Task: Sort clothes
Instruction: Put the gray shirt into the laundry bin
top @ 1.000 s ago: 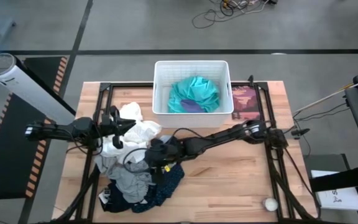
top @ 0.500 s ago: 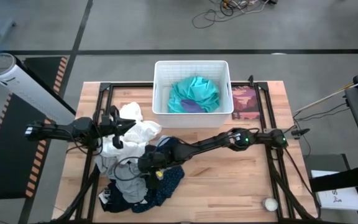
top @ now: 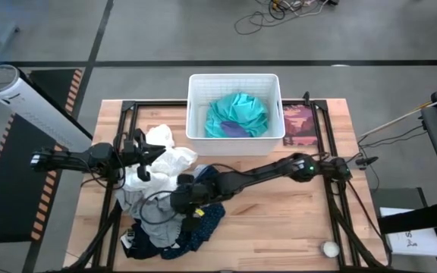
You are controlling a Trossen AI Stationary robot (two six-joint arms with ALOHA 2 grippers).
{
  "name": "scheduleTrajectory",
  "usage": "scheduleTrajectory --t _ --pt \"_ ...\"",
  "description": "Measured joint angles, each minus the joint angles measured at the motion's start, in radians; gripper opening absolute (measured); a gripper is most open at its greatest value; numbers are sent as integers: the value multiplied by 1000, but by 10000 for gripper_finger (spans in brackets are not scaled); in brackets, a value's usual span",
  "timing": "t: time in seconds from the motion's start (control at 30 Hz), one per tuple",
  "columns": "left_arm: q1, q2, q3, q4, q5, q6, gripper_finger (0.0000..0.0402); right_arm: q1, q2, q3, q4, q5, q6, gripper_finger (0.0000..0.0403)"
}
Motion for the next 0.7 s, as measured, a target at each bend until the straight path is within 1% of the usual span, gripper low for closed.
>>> scheduleTrajectory --t 0.17,0.27,0.37,0.6,0.7 --pt "0 0 0 -3 0 -4 38 33 -115 28 -92 100 -72 5" --pt "0 0 0 -4 0 -51 38 49 -194 31 -127 135 -92 3" --pt "0 0 0 -6 0 -106 38 65 -274 31 -150 197 -121 2" --pt "0 0 0 -6 0 -106 38 74 -437 32 -148 348 -234 1" --pt "0 0 0 -5 0 -106 38 66 -503 32 -116 448 -303 1"
